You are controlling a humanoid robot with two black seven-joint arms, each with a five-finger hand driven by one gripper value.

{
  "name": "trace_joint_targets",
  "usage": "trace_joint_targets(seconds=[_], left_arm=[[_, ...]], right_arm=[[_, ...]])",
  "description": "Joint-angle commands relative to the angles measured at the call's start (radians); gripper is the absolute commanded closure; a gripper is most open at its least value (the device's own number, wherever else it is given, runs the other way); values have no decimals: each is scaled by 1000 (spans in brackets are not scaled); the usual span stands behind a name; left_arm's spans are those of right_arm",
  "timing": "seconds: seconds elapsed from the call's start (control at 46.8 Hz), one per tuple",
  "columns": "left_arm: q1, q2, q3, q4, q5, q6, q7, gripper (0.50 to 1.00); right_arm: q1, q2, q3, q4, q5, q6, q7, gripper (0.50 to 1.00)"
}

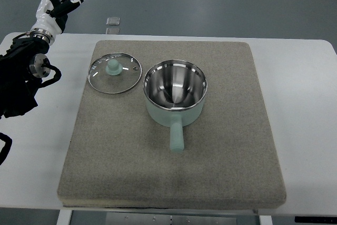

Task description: Place lid left of pot with left hand

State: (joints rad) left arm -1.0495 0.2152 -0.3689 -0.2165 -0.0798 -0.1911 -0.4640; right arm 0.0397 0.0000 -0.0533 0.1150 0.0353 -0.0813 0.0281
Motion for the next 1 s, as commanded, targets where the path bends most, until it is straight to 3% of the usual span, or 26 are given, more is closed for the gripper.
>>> trace_joint_targets(seconds=[0.0, 0.662, 0.982], left_arm=[[2, -20, -5, 5, -8, -1, -2, 643], [2, -74, -25, 8, -5, 12, -4, 639], [0, -70, -25, 8, -5, 12, -4, 630]], right_arm=[[0, 0, 0, 0, 0, 0, -1, 579], [0, 0, -2, 0, -5, -15, 1, 579], [0, 0, 0, 51, 8, 5, -1, 579]])
